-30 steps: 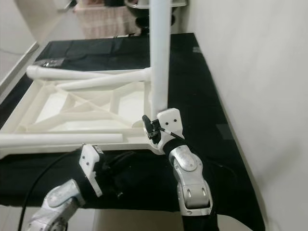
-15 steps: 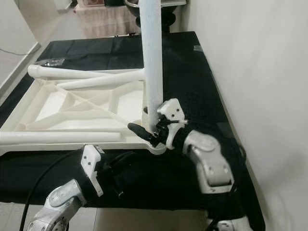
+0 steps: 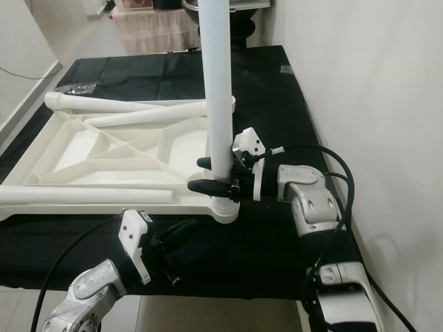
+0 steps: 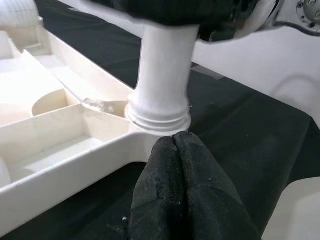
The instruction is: Building children table
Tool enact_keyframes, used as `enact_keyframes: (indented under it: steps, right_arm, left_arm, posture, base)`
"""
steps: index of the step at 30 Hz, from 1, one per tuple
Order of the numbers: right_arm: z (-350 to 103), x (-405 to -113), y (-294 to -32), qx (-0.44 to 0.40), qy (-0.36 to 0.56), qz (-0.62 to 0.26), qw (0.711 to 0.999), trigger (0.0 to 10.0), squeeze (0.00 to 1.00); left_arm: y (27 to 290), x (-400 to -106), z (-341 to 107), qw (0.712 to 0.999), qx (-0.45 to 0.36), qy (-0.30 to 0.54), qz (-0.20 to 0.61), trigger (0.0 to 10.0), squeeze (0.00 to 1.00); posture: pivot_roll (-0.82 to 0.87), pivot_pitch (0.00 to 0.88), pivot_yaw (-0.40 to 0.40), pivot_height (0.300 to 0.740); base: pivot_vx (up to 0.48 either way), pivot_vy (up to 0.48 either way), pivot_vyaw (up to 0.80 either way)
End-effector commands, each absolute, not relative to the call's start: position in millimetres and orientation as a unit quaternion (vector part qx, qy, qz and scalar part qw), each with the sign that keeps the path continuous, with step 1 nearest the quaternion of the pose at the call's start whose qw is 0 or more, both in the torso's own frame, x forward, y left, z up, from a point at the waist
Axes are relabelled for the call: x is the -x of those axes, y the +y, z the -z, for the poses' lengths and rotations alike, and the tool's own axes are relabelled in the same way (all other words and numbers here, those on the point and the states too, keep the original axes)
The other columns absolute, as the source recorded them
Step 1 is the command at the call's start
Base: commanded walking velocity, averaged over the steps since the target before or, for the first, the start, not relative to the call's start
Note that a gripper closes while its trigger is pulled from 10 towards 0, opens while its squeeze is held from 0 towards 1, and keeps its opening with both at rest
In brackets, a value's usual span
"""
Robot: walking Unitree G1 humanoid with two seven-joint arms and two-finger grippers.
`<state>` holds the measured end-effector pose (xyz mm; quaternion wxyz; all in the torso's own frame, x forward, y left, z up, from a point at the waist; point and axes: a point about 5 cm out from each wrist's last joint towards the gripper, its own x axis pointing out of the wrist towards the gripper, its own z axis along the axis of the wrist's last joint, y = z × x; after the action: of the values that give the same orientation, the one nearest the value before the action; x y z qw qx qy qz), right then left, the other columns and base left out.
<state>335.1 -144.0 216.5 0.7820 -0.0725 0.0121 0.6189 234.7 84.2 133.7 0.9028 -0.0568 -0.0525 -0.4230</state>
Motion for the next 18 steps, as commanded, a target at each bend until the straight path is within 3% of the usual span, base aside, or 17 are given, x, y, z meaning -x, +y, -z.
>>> enact_keyframes:
  steps: [1, 8, 10, 11, 12, 15, 16, 17, 18]
  right_arm:
    - [-208, -334, -138, 0.056, 0.028, -0.640, 0.766, 0.0, 0.00]
    - [-208, -339, -146, 0.058, 0.016, -0.617, 0.785, 0.0, 0.00]
    - [-205, -340, -156, 0.074, 0.009, -0.558, 0.826, 0.0, 0.00]
    - [-205, -340, -156, 0.074, 0.009, -0.558, 0.826, 0.0, 0.00]
    - [-201, -340, -162, 0.076, 0.005, -0.497, 0.864, 0.0, 0.00]
    - [-198, -340, -166, 0.076, 0.002, -0.454, 0.888, 0.0, 0.00]
    - [-185, -335, -165, 0.029, -0.004, -0.318, 0.948, 0.0, 0.00]
    - [-165, -323, -168, 0.005, 0.024, -0.178, 0.984, 0.0, 0.00]
    - [-143, -300, -161, 0.029, 0.053, -0.122, 0.991, 0.0, 0.00]
  left_arm:
    - [86, -232, -132, 0.904, 0.056, -0.048, 0.421, 10.0, 0.00]
    - [86, -233, -133, 0.904, 0.058, -0.048, 0.421, 10.0, 0.00]
    - [86, -232, -133, 0.904, 0.059, -0.048, 0.422, 10.0, 0.00]
    - [86, -232, -133, 0.904, 0.059, -0.048, 0.422, 10.0, 0.00]
    - [85, -232, -133, 0.904, 0.059, -0.048, 0.422, 10.0, 0.00]
    - [86, -232, -133, 0.904, 0.060, -0.048, 0.421, 10.0, 0.00]
    - [87, -232, -133, 0.904, 0.059, -0.049, 0.421, 10.0, 0.00]
    - [88, -232, -134, 0.904, 0.059, -0.050, 0.420, 10.0, 0.00]
    - [89, -233, -135, 0.905, 0.058, -0.050, 0.419, 10.0, 0.00]
  posture:
    - [0.06, 0.169, 0.052, 0.740]
    - [0.05, 0.172, 0.055, 0.740]
    - [0.04, 0.176, 0.052, 0.740]
    - [0.04, 0.176, 0.052, 0.740]
    - [0.04, 0.176, 0.052, 0.740]
    - [0.04, 0.180, 0.044, 0.740]
    - [0.04, 0.184, 0.030, 0.740]
    - [0.03, 0.190, 0.041, 0.740]
    - [0.03, 0.195, 0.060, 0.740]
  base:
    - [0.000, 0.000, 0.00]
    - [0.000, 0.000, 0.00]
    - [0.000, 0.000, 0.00]
    - [0.000, 0.000, 0.00]
    - [0.000, 0.000, 0.00]
    - [0.000, 0.000, 0.00]
    - [0.000, 0.000, 0.00]
    - [0.000, 0.000, 0.00]
    - [0.000, 0.000, 0.00]
